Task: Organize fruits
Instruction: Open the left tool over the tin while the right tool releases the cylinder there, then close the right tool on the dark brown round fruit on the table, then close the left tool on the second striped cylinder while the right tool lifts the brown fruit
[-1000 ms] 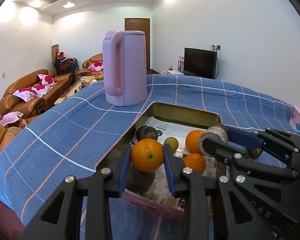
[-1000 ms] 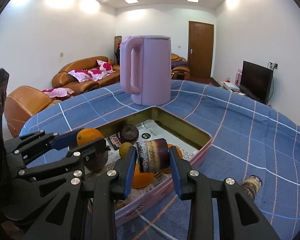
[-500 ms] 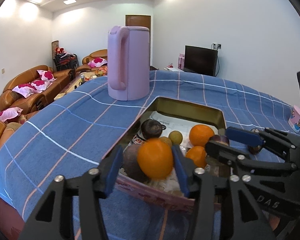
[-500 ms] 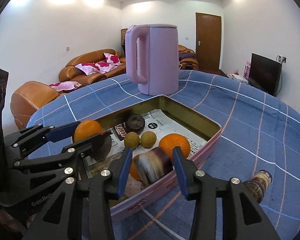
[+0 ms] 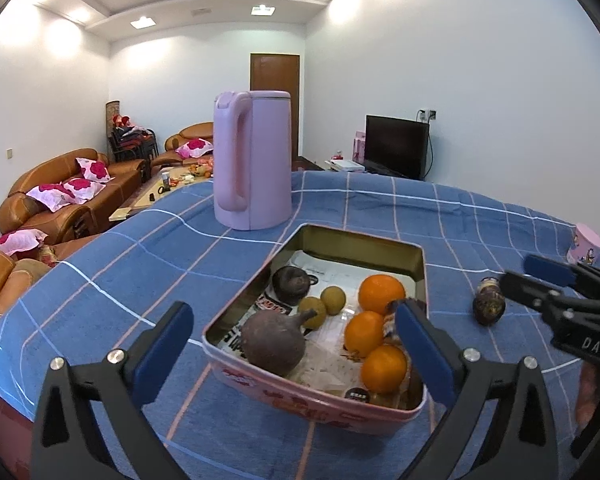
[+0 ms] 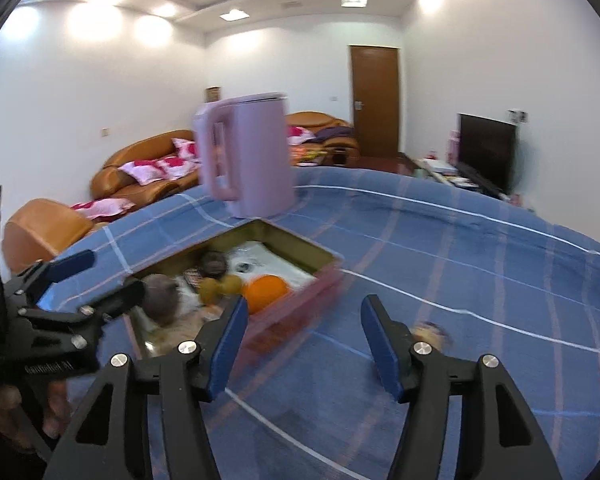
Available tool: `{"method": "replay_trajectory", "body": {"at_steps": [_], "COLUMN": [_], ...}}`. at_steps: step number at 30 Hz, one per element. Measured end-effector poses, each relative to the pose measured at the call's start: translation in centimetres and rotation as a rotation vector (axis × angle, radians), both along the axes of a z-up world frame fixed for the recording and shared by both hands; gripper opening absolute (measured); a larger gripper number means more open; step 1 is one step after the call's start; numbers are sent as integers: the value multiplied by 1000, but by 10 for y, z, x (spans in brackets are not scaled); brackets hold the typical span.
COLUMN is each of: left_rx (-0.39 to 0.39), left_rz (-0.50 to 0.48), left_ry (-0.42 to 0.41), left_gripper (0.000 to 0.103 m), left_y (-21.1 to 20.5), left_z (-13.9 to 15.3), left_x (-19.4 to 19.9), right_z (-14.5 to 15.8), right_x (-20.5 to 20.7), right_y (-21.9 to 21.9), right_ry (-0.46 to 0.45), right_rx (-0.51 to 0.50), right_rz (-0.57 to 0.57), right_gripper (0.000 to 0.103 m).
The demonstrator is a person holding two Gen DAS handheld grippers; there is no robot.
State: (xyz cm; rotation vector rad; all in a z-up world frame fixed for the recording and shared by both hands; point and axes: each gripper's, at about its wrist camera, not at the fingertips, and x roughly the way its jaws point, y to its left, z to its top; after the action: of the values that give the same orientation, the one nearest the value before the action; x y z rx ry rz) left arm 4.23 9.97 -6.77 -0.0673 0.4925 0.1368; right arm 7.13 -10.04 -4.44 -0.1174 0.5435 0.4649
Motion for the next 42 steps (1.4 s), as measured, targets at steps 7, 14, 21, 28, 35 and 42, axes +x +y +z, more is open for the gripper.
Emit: {"method": "replay_trajectory", "body": {"at_steps": [7,14,21,28,35,42], "left_rx": [11,17,37,44,47,56], "left_rz": [23,31,19,8,-18,-82], "left_ry": [22,24,20,21,31,38], "left_gripper": [103,103,103,103,103,103], "left_y": [-5,-11,-24,-29,-39,-64], "left_z": [-4,-2,1,5,5,14], "left_x": [10,15,25,32,32,39], "right_z": [-7,-18,-33,-46,-51,-44], "right_x": [0,16,31,51,56,38], "right_y": [-45,-34,-14,-12,-12,-27], "right_ry": [16,73,146,254,297,266], "right_rx": [-77,-83,-127,-100,-81,-40], "right_rz": [-127,-121,-166,-229,-235,-199], "right_gripper": [62,61,61,57,34,34]}}
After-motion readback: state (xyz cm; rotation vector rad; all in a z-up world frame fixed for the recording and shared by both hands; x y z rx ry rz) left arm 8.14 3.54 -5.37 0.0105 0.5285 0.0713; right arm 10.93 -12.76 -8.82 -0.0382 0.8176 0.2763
